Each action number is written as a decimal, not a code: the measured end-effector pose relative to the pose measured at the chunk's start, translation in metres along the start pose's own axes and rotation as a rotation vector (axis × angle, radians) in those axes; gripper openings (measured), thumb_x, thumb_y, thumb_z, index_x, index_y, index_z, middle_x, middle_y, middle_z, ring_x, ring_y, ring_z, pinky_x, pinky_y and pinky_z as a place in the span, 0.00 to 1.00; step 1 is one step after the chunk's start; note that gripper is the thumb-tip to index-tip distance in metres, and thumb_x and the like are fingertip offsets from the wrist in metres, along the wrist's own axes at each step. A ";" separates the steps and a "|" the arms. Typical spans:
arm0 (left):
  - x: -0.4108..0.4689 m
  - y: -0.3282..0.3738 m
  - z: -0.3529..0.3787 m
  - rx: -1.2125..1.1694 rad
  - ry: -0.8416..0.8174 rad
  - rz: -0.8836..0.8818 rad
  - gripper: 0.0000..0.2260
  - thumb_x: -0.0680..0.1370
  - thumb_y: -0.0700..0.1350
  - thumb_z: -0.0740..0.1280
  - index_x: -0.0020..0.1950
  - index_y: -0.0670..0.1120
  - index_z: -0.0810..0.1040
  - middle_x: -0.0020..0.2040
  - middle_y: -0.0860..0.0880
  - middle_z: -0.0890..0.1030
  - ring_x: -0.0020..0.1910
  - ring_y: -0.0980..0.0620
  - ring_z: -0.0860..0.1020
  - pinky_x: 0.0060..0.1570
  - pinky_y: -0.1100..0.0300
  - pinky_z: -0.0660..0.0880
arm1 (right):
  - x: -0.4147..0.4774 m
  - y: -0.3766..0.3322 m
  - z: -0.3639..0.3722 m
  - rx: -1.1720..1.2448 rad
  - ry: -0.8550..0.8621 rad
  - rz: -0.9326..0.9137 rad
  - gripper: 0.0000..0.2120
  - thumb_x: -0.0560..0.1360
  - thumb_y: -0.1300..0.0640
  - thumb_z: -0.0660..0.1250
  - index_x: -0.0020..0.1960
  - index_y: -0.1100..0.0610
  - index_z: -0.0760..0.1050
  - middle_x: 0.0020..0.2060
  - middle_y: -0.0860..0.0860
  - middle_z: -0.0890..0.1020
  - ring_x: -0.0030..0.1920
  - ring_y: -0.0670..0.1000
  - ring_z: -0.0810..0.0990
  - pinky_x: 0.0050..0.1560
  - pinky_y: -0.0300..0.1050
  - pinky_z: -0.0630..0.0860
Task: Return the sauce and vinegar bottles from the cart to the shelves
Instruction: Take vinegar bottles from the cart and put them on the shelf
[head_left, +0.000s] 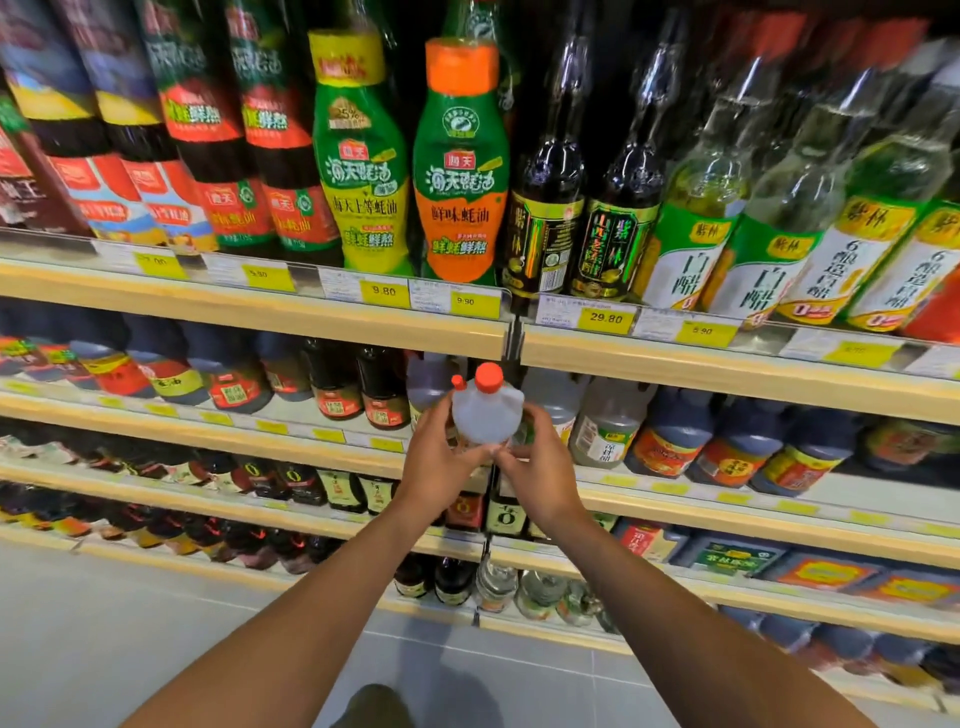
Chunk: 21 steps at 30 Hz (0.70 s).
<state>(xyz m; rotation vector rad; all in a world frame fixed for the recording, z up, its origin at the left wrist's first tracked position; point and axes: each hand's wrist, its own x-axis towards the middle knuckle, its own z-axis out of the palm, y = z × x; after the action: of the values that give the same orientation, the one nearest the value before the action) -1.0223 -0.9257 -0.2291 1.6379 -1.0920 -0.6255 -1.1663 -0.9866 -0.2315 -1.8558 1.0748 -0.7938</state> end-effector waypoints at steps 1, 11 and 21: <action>0.003 0.000 0.000 -0.027 -0.007 -0.029 0.32 0.72 0.45 0.79 0.72 0.53 0.69 0.65 0.54 0.76 0.63 0.55 0.76 0.53 0.68 0.77 | 0.003 0.001 0.000 -0.010 0.003 0.018 0.27 0.78 0.57 0.71 0.73 0.50 0.64 0.58 0.49 0.81 0.43 0.37 0.81 0.37 0.34 0.77; 0.033 -0.013 -0.013 -0.078 -0.107 -0.117 0.21 0.80 0.30 0.64 0.65 0.52 0.72 0.61 0.56 0.76 0.65 0.51 0.75 0.65 0.54 0.75 | 0.023 0.005 0.008 -0.039 0.078 0.023 0.22 0.77 0.57 0.73 0.67 0.55 0.68 0.42 0.34 0.76 0.40 0.37 0.79 0.42 0.46 0.82; 0.041 -0.029 0.005 0.018 -0.095 -0.095 0.24 0.77 0.25 0.62 0.69 0.46 0.72 0.62 0.47 0.66 0.67 0.48 0.71 0.66 0.42 0.74 | 0.023 0.019 0.019 -0.008 0.176 0.061 0.22 0.74 0.59 0.75 0.65 0.51 0.72 0.39 0.34 0.78 0.43 0.43 0.83 0.45 0.51 0.82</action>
<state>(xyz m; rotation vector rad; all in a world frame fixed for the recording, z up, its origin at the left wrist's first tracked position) -0.9980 -0.9627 -0.2536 1.6971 -1.0958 -0.7644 -1.1477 -1.0058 -0.2542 -1.7759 1.2397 -0.9321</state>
